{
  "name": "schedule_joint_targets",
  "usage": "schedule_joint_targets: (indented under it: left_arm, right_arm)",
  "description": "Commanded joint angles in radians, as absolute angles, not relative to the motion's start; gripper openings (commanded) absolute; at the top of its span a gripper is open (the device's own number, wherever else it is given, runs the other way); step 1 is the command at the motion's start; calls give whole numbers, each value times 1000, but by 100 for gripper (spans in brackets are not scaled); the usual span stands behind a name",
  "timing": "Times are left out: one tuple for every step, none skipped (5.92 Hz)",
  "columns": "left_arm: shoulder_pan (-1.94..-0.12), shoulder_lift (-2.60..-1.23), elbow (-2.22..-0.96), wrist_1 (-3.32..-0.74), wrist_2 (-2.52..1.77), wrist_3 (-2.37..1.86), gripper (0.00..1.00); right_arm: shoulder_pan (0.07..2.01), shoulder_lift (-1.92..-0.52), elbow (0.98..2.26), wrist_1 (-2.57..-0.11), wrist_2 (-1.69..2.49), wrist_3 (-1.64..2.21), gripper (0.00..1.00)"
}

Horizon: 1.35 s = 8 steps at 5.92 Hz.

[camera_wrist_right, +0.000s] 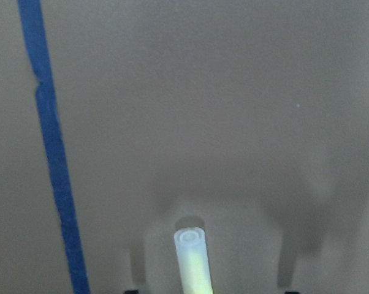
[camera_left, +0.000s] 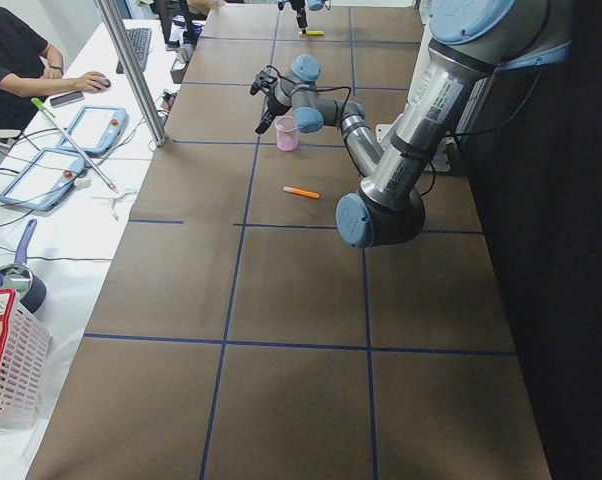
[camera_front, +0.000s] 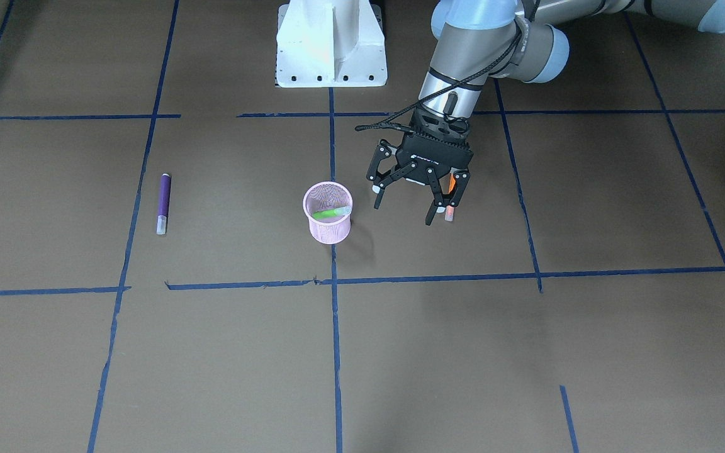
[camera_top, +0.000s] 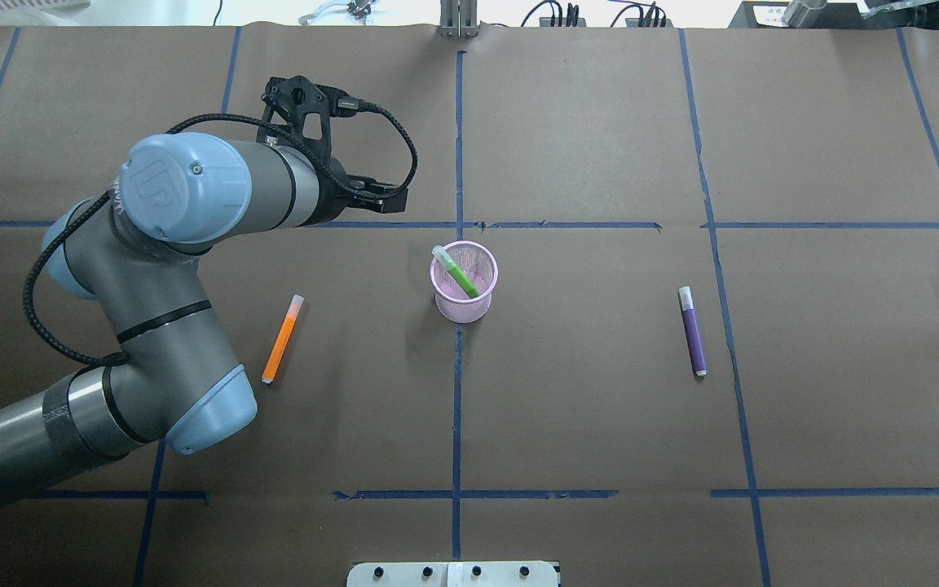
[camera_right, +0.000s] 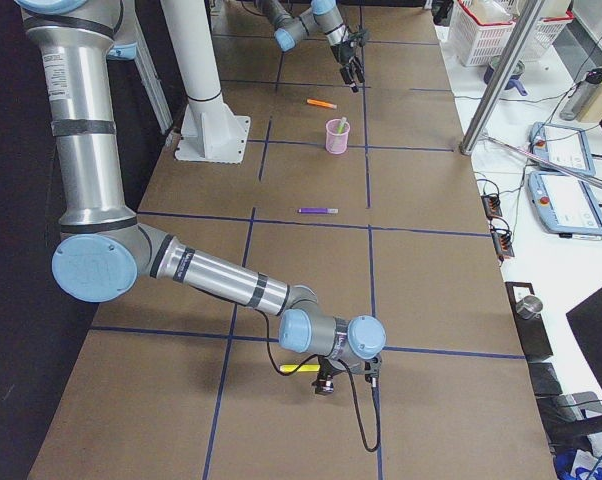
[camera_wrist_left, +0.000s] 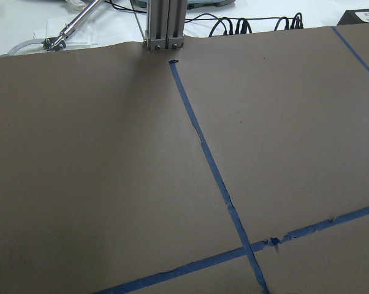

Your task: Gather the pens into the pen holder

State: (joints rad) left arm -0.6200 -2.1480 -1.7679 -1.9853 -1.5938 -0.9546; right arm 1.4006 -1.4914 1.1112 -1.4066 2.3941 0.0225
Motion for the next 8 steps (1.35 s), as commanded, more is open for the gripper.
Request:
schedule_joint_targets:
  left_arm:
    - [-621, -2149, -1769, -1990, -1594, -956, 90]
    - [-621, -2148, -1769, -1990, -1594, -957, 90]
    - [-620, -2148, -1769, -1990, -1594, -957, 90]
    - [-620, -2148, -1769, -1990, -1592, -957, 90]
    - [-621, -2148, -1769, -1990, -1592, -957, 90]
    - [-621, -2148, -1769, -1990, -1592, -957, 90]
    - [-621, -2148, -1769, -1990, -1592, -959, 90]
    - [-620, -2149, -1770, -1990, -1592, -960, 90]
  right_arm:
    - [1393, -1494, 1103, -1407, 2395, 21, 79]
    - [1393, -1494, 1103, -1407, 2395, 21, 63]
    - [1393, -1494, 1104, -1407, 2395, 23, 37]
    - [1393, -1494, 1104, -1407, 2395, 21, 13]
    - [1391, -1494, 1103, -1407, 2395, 21, 4]
    - [1391, -1494, 1106, -1407, 2395, 23, 0]
    - [1393, -1494, 1149, -1407, 2399, 25, 0]
    - [1394, -1531, 1305, -1411, 2399, 26, 0]
